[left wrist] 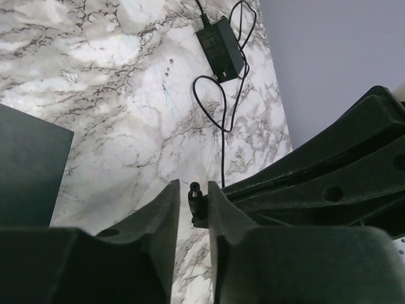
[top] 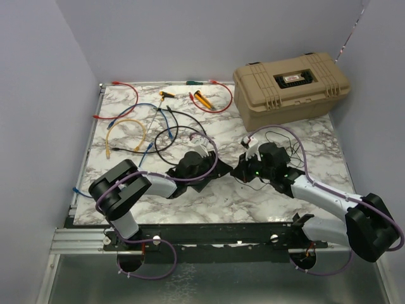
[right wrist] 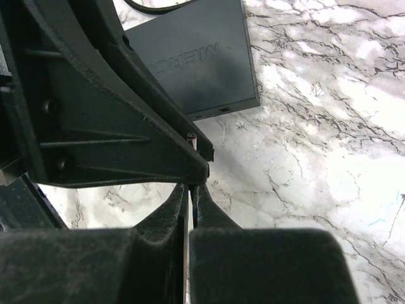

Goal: Insert the plug into the switch port
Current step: Pick up the plug from the center of the board, then insert the plug into the switch port.

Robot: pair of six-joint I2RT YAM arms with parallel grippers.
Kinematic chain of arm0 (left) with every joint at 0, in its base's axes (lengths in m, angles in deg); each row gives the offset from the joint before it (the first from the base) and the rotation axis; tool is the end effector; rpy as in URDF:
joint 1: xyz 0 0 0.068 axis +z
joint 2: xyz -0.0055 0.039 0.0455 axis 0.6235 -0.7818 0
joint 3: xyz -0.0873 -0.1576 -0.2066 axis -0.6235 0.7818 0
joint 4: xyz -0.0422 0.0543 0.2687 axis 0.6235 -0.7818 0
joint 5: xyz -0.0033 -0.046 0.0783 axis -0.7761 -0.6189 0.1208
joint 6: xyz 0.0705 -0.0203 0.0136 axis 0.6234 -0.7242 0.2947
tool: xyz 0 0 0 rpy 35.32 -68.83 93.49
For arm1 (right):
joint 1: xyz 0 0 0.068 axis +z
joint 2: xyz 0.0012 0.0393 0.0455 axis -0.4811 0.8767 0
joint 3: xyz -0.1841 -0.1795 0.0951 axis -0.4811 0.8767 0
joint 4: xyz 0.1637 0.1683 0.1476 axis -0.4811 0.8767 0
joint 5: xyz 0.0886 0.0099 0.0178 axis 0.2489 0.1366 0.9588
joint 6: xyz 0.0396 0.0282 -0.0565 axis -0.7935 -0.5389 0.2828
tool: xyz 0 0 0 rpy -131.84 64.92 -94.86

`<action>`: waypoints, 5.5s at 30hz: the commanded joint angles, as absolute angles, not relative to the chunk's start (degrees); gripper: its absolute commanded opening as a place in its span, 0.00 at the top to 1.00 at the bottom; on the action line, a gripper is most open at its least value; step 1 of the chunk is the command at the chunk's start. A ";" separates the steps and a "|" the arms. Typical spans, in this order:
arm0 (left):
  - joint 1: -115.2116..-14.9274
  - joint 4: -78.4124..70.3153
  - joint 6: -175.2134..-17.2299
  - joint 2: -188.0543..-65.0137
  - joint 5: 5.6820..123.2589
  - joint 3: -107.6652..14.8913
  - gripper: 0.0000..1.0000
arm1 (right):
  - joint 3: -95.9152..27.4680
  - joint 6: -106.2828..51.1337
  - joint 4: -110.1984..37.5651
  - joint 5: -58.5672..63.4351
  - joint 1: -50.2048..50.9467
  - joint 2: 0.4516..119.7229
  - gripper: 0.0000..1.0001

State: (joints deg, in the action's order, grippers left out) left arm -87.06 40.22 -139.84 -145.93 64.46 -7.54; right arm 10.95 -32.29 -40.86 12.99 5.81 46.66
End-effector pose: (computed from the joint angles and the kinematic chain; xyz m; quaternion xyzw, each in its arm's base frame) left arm 0.2261 -0.2690 0.1410 -0.0026 0.7931 -0.5122 0.3297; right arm 0.2159 0.1724 0.1753 -0.2471 0.8363 0.3117 0.3774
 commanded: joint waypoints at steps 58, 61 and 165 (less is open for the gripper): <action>-85.91 85.53 -164.80 -156.65 62.34 5.29 1.00 | 23.41 -37.11 -75.06 21.97 6.31 47.03 0.80; -85.92 85.22 -164.63 -156.27 62.54 5.48 1.00 | 23.46 -36.88 -74.55 21.96 6.31 47.54 0.84; -75.76 -8.14 -97.76 -154.66 68.38 -28.26 0.39 | 16.45 -23.05 -75.03 10.51 7.53 68.08 0.99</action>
